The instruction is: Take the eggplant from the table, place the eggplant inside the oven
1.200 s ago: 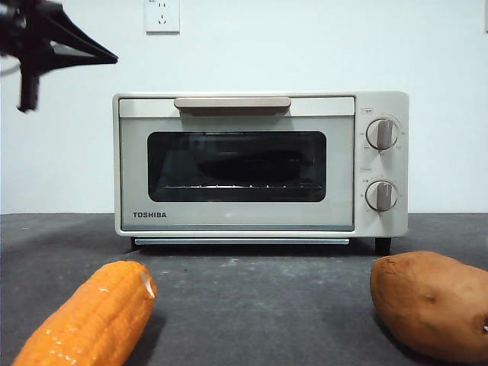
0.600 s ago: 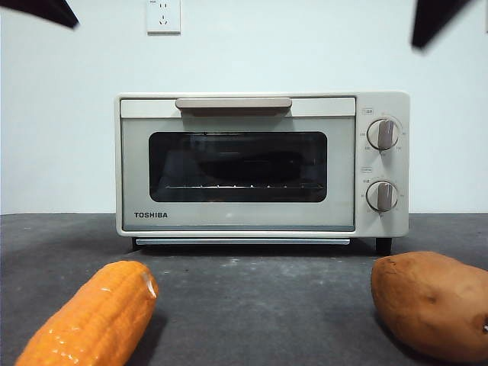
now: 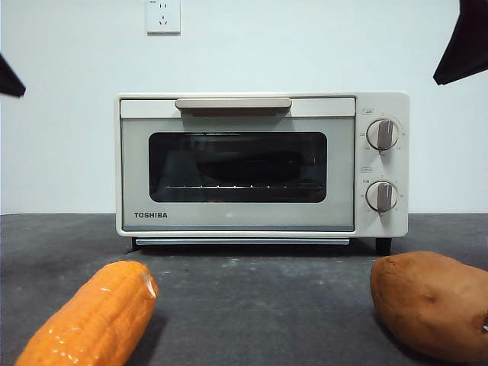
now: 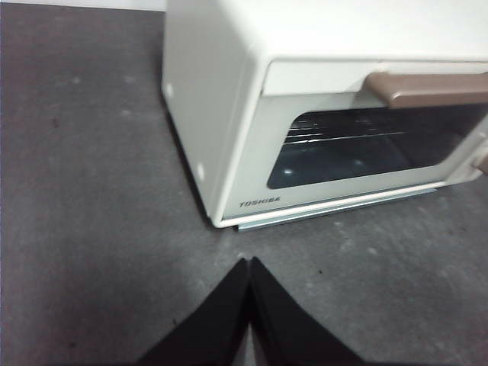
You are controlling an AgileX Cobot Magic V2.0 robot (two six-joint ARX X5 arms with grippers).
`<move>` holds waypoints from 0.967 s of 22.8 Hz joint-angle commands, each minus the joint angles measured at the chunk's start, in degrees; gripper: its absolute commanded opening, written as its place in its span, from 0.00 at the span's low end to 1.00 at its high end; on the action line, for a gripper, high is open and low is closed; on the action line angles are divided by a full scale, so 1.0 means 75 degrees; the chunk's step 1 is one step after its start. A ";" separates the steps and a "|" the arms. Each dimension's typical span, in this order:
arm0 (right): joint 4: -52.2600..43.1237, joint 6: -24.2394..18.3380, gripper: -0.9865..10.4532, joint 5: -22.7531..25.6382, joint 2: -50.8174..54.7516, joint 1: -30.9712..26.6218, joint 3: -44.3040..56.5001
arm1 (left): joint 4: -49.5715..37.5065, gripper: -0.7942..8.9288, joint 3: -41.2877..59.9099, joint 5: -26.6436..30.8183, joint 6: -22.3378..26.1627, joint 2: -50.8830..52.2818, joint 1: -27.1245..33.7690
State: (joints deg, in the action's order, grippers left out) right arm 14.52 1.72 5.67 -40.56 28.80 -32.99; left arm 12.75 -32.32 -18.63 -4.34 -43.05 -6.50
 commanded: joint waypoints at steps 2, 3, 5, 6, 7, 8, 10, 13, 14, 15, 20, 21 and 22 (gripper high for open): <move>-0.1087 0.0099 0.09 0.0274 0.0393 0.0023 0.0866 | -0.0423 0.09 0.0659 0.0510 -0.0769 0.0376 -0.0312; -0.1055 0.0102 0.09 0.0294 0.0396 0.0020 0.0889 | -0.0248 0.09 0.0659 0.0484 -0.0921 0.0379 -0.0361; -0.1090 0.0087 0.09 0.0303 0.0393 0.0023 0.0889 | -0.0219 0.09 0.0659 0.0493 -0.0941 0.0347 -0.0373; -0.1131 0.0087 0.09 0.0303 0.0393 0.0023 0.0886 | -0.0239 0.09 0.0659 0.0490 -0.0941 0.0347 -0.0373; -0.1148 0.0087 0.09 0.0303 0.0396 0.0023 0.0886 | -0.0256 0.09 0.0659 0.0490 -0.0941 0.0347 -0.0373; -0.1157 0.0087 0.09 0.0303 0.0396 0.0023 0.0886 | -0.0259 0.09 0.0659 0.0487 -0.0941 0.0347 -0.0373; -0.1157 0.0087 0.09 0.0303 0.0393 0.0023 0.0886 | -0.0262 0.09 0.0659 0.0487 -0.0941 0.0347 -0.0373; -0.1157 0.0087 0.09 0.0303 0.0393 0.0023 0.0886 | -0.0262 0.09 0.0659 0.0490 -0.0941 0.0347 -0.0373; -0.1157 0.0087 0.09 0.0303 0.0396 0.0023 0.0886 | -0.0262 0.09 0.0659 0.0490 -0.0941 0.0347 -0.0373; -0.1157 0.0087 0.09 0.0303 0.0396 0.0023 0.0886 | -0.0262 0.09 0.0659 0.0490 -0.0941 0.0347 -0.0373; -0.1160 0.0087 0.09 0.0303 0.0396 0.0020 0.0886 | -0.0105 0.09 0.0662 0.0560 -0.0938 0.0702 -0.0431; -0.1160 0.0087 0.09 0.0303 0.0396 0.0023 0.0886 | -0.0023 0.09 0.0662 0.0577 -0.0915 0.0921 -0.0431; -0.1163 0.0087 0.09 0.0303 0.0396 0.0023 0.0886 | 0.0050 0.09 0.0662 0.0574 -0.0801 0.1256 -0.0431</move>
State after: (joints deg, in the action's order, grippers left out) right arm 6.55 1.80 7.70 -37.41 28.75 -25.87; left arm 14.00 -26.94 -14.66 -11.27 -35.79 -9.58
